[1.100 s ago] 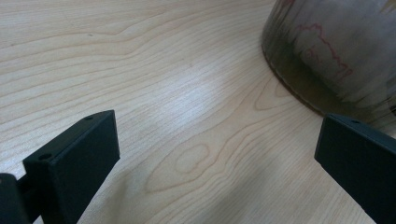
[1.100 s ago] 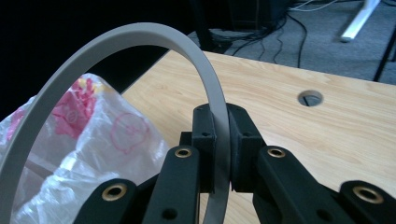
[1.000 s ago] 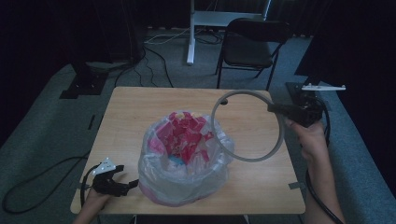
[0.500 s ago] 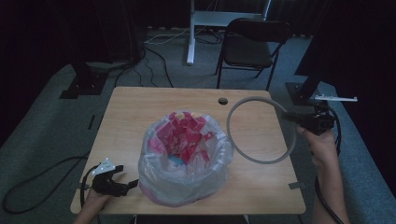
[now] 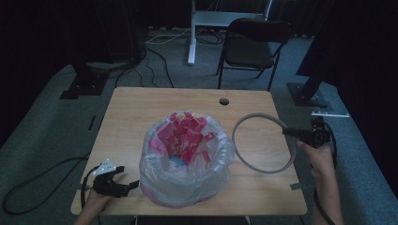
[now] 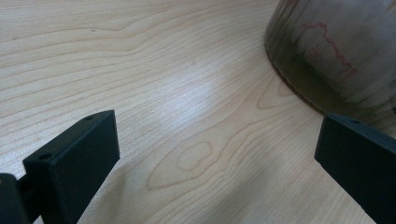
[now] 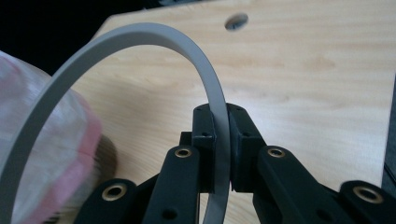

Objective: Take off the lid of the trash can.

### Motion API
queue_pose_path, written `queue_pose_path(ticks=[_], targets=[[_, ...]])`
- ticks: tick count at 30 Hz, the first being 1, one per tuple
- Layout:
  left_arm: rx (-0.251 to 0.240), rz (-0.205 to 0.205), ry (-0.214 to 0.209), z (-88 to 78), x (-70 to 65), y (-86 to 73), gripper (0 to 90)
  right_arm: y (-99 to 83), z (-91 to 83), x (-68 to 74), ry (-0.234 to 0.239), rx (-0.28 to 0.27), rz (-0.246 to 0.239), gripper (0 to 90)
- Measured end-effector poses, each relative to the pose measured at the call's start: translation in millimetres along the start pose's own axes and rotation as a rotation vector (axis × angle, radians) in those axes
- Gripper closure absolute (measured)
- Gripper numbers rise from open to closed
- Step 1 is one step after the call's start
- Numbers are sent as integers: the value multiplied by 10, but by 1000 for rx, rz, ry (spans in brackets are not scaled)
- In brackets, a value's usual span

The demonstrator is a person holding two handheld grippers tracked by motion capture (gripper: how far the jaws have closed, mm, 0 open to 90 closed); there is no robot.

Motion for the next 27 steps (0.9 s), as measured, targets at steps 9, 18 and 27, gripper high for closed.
queue_pose_path(ticks=[9, 18, 27], targets=[[2, -2, 2, -4, 3, -6, 0, -243, 247, -151, -18, 59, 38, 831], [1, -3, 0, -7, 8, -8, 0, -451, 494, -236, -29, 110, 66, 831], [-1, -8, 3, -14, 12, -9, 0, -628, 718, -261, -43, 160, 72, 831]])
Point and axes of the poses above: each handheld gripper's, and its own axes: z roughly forward along the jaws, y roughly out of its top, x roughly to its left, the point moved 3 cm from there along z, roughly forward along the jaws, and after that the axes turned 7 degrees about -y, right-handed, at the moved point
